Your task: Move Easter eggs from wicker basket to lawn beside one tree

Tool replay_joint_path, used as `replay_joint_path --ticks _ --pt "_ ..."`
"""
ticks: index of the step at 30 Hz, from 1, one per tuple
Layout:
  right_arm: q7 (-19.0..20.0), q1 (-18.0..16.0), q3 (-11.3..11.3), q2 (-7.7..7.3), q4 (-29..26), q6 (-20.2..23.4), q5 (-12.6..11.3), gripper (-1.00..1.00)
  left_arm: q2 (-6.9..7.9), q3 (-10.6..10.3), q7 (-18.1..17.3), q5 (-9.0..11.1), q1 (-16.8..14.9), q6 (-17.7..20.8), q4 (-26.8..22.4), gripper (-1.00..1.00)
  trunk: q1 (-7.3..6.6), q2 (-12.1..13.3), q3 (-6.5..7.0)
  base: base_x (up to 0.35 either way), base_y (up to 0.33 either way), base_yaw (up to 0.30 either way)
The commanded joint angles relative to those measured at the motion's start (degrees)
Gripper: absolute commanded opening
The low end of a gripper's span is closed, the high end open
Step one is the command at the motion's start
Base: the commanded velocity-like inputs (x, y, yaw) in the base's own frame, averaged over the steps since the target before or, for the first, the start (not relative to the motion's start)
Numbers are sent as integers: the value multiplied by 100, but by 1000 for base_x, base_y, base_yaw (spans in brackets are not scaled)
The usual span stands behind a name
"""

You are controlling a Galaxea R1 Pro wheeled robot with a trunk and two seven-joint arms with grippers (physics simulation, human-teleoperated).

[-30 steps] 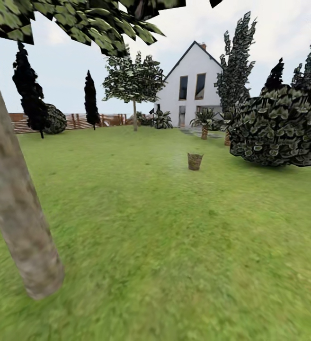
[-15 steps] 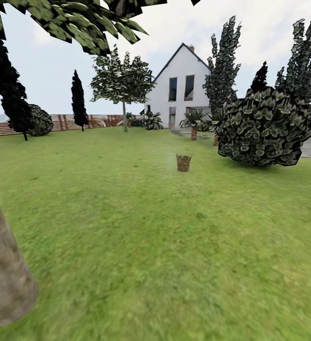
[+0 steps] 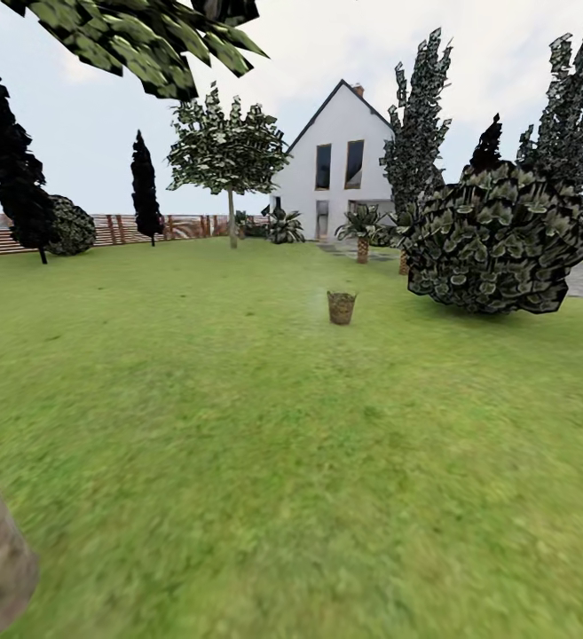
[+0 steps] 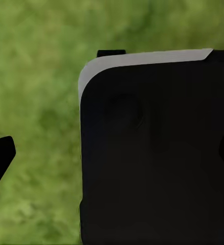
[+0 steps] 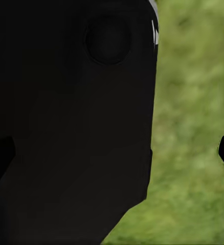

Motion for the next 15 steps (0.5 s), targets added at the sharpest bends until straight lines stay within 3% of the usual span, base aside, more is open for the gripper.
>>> replay_joint_path --ticks 1,15 --pt "7 -2 1 -2 1 -2 3 100 0 1 4 -6 -3 -21 6 100 3 -2 -5 289 -149 0" --pt "7 -2 1 2 -1 -2 4 100 0 1 3 -6 -3 -31 6 100 3 -2 -5 299 -115 0"
